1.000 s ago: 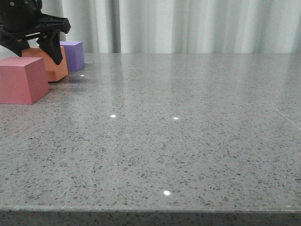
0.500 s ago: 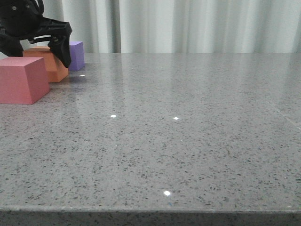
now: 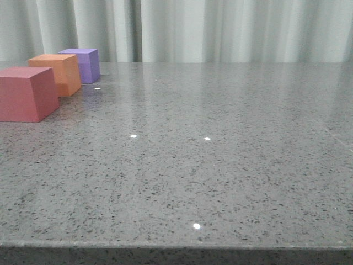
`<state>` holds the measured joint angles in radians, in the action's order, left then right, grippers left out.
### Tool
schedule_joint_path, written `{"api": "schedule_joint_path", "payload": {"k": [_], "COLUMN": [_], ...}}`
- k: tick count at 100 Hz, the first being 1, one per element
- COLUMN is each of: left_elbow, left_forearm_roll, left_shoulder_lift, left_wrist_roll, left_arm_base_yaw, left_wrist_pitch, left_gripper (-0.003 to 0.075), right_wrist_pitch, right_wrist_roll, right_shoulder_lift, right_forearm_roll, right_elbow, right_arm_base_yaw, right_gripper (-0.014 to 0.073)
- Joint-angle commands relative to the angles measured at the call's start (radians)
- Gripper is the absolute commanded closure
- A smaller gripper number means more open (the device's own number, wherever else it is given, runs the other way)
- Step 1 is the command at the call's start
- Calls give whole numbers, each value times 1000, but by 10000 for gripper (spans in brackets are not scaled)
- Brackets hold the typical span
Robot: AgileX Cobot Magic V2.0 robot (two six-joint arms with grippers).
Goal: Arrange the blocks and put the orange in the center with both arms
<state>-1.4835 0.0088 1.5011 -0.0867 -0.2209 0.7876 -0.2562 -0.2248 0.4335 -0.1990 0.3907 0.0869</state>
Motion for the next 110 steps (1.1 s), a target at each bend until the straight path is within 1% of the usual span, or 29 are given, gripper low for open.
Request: {"api": "schedule_joint_path", "payload": {"k": [1,35,66,81,86,91,93,98,99,100,103,105,106,107,109,110], "left_elbow": [48,501,854,953,977,991,993,999,999,999,999,999,999,999,999,999], "left_forearm_roll": [10,12,12,12,12,12,12,12,12,12,12,12,12,12,12,12], "left_shoulder_lift": [-137,-575,-970,-1113,-1146,-1172,-1184,-1195,-1197,-1199,-1199,-1201,-1201,-1201,-1201,-1201], "left_wrist_roll": [-3,-3,-3,-3,-3,-3,-3,-3,-3,-3,-3,-3,-3,-3,-3,-3], "left_arm_base_yaw": [-5,-5,-5,-5,-5,-5,-5,-5,-5,-5,-5,-5,-5,-5,-5,-5], "left_wrist_pitch": [-86,-321,-434,-459,-459,-459,-459,-459,-459,-459,-459,-459,-461,-461,-463,-465], "left_gripper": [30,30,30,41,75,132,174,247,287,287,357,386,428,428,486,500], "right_wrist_pitch": [84,84,84,84,84,84,84,84,84,84,84,84,84,84,84,84], "right_wrist_roll": [2,2,2,2,2,2,2,2,2,2,2,2,2,2,2,2], "right_shoulder_lift": [1,1,1,1,1,1,1,1,1,1,1,1,1,1,1,1], "right_forearm_roll": [-15,-15,-15,-15,-15,-15,-15,-15,-15,-15,-15,-15,-15,-15,-15,-15], "right_elbow": [28,28,28,28,28,28,28,28,28,28,28,28,28,28,28,28], "right_arm_base_yaw": [-5,-5,-5,-5,-5,-5,-5,-5,-5,-5,-5,-5,-5,-5,-5,-5], "right_gripper": [704,704,704,704,704,704,704,704,704,704,704,704,704,704,704,704]}}
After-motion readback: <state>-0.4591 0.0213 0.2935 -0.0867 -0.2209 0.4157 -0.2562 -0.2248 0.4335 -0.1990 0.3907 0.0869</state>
